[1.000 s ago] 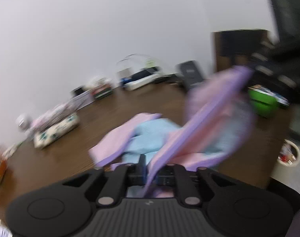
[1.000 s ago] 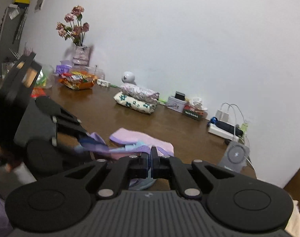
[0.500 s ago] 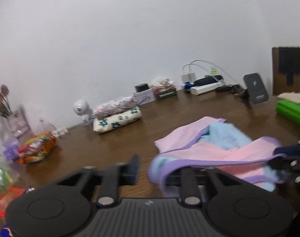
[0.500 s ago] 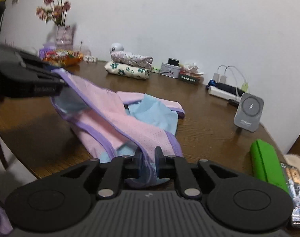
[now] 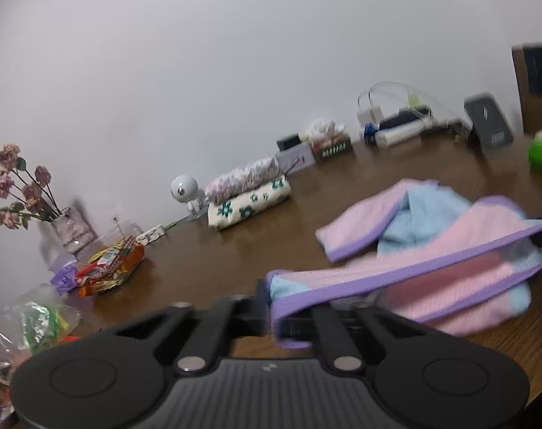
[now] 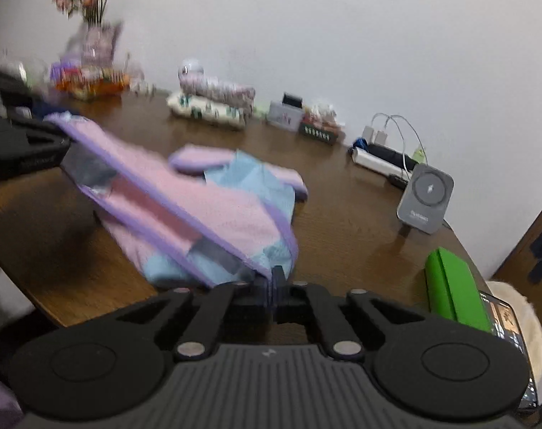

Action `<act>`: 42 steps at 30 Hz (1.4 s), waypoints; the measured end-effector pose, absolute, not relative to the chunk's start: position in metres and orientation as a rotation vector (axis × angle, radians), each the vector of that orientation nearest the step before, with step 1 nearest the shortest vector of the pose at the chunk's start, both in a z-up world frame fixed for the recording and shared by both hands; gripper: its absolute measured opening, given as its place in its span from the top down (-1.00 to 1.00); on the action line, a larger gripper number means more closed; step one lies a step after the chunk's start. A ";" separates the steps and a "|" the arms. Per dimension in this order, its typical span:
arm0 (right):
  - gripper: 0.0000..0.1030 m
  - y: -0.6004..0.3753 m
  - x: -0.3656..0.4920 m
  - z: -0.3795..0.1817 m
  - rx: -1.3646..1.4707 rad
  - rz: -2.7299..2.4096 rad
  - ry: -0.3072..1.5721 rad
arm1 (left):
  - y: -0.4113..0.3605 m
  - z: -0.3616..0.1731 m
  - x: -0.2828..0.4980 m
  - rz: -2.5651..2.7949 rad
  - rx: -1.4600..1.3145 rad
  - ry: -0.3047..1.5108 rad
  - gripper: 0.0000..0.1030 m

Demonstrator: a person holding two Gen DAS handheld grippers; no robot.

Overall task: Fold clothes
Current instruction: 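Grasp the purple-trimmed edges with both tools and lift the garment up, then lay the garment flat on the table and open both tools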

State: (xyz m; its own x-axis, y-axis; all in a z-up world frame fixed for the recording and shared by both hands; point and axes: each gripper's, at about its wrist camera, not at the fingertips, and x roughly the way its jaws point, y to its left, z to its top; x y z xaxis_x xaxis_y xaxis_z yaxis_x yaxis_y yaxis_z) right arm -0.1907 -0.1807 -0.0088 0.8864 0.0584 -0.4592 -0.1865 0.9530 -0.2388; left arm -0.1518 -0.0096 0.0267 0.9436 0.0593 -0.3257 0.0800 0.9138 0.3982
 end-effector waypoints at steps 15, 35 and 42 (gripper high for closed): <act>0.97 -0.217 -0.272 0.148 -0.170 0.337 0.117 | 0.029 0.135 -0.206 -0.115 0.289 0.105 0.22; 0.97 -0.189 -0.056 0.330 -0.448 0.209 -0.018 | 0.039 0.376 -0.046 -0.239 0.253 -0.076 0.91; 0.97 -0.187 -0.131 0.262 -0.462 0.347 0.114 | 0.046 0.250 -0.128 -0.279 0.291 0.110 0.82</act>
